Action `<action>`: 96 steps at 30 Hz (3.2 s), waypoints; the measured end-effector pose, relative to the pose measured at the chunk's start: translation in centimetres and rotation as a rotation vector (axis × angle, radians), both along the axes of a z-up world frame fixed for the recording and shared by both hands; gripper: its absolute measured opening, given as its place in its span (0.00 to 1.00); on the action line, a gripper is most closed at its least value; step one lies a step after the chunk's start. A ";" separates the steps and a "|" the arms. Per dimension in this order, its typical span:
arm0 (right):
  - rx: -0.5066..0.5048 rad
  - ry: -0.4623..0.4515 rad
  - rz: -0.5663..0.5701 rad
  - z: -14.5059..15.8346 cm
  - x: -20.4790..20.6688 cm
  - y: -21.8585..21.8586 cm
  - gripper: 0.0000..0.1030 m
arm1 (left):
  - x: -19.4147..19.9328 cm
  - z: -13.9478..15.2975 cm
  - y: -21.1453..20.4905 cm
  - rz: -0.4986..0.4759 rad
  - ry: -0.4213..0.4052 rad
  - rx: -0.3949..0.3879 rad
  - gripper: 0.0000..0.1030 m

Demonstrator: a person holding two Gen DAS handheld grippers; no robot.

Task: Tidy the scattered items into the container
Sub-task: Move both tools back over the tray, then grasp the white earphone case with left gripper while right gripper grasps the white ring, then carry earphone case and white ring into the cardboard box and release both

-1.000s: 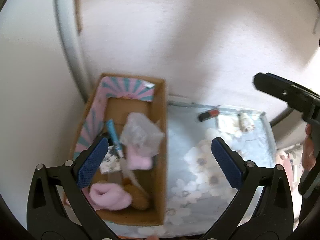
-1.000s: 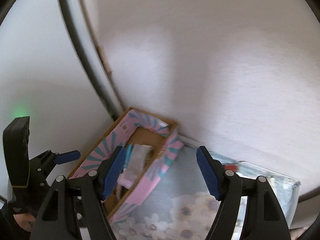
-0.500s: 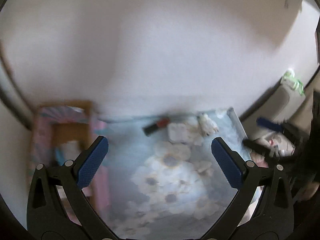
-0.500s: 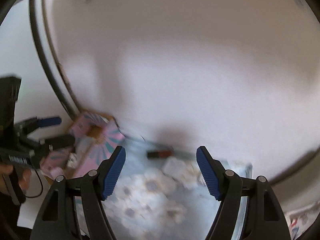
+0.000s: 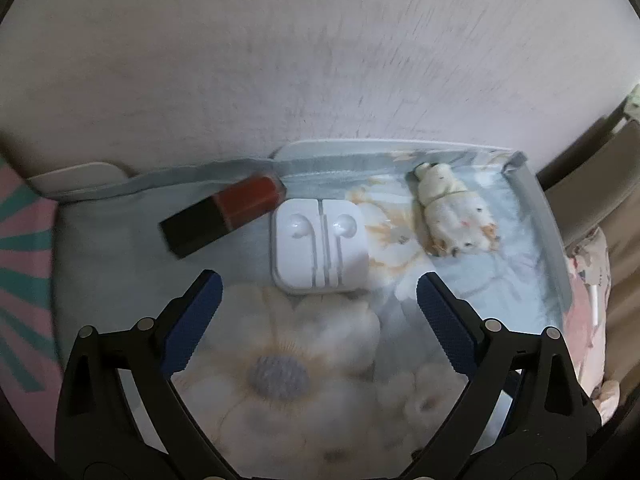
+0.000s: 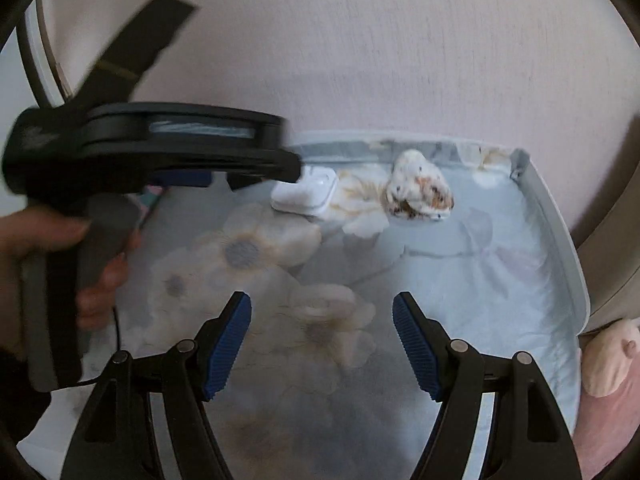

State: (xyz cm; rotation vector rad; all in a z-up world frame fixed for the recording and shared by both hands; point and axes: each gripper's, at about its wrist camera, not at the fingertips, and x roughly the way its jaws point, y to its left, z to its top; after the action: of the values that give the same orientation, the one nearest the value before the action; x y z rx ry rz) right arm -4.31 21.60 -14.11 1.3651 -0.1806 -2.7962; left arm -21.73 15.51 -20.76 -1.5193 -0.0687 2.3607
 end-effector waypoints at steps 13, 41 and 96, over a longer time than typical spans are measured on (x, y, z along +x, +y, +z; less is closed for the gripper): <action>0.030 0.019 0.033 -2.5 -0.4 -0.3 0.67 | -0.6 -2.0 1.9 -0.007 0.012 -0.080 0.80; 0.083 0.099 0.101 4.0 1.5 -2.3 0.38 | 3.6 7.9 -2.0 -0.007 0.133 -0.027 0.57; -0.115 -0.085 0.657 12.2 -11.2 -30.0 0.73 | 18.4 12.4 -32.1 0.505 0.110 0.036 0.99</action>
State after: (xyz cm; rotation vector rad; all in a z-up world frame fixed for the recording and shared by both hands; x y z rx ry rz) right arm -15.49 -8.43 -1.94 1.2307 0.0922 -2.1555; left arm -3.36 -16.57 -8.39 -1.4848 -0.5218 2.8014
